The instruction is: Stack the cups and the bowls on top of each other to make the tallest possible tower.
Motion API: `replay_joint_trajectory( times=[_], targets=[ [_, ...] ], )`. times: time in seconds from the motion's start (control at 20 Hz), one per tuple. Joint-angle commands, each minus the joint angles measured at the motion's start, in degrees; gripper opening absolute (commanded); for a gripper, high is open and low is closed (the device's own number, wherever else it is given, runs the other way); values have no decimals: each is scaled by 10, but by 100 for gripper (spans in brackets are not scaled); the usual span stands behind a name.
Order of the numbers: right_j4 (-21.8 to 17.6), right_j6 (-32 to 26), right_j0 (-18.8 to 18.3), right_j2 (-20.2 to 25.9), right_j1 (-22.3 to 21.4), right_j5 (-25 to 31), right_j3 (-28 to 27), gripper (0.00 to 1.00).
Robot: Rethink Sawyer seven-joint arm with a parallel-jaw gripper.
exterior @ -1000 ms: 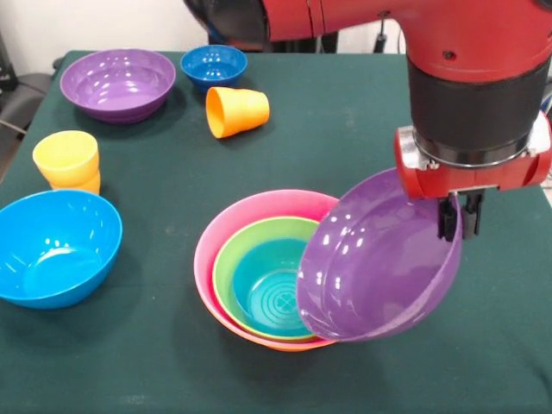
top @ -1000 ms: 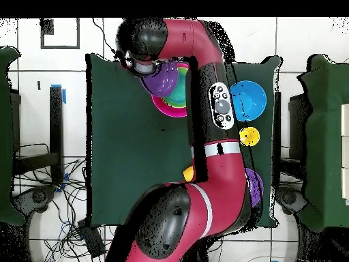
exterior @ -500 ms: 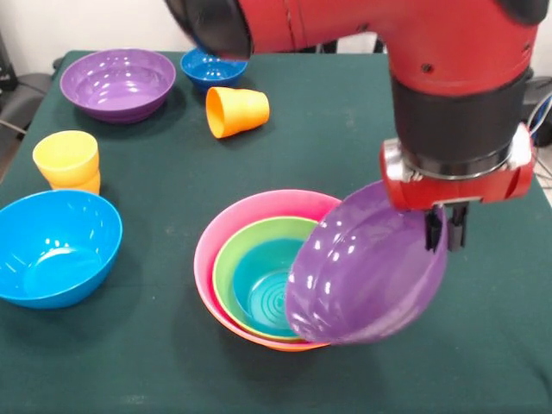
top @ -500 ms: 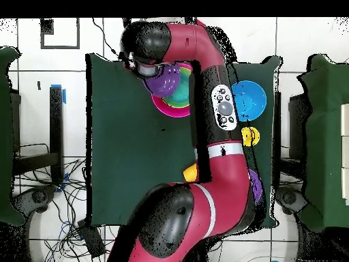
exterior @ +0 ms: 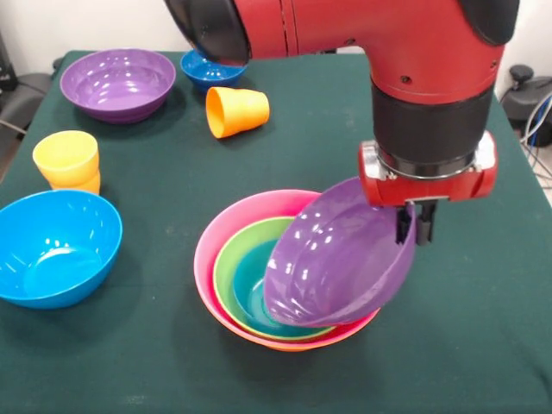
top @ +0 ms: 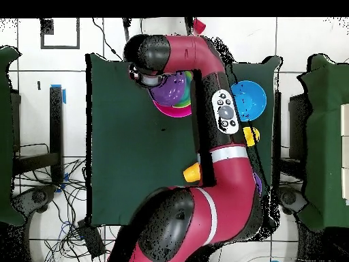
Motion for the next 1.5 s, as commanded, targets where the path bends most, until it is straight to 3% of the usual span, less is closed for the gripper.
replay_joint_trajectory(
  times=[0.05, 0.4, 0.65, 0.85, 1.25, 1.5],
  targets=[
    [1, 56, -16, -56, -30, -70, 126, 0],
    [31, 61, -34, -50, -16, -136, 173, 0],
    [10, 3, -31, -73, -28, -110, 159, 0],
    [-1, 0, -24, -90, -23, -93, 144, 0],
    [28, -32, -47, -70, 0, -79, 140, 0],
    [4, -87, -50, -79, -1, -41, 101, 0]
  ],
)
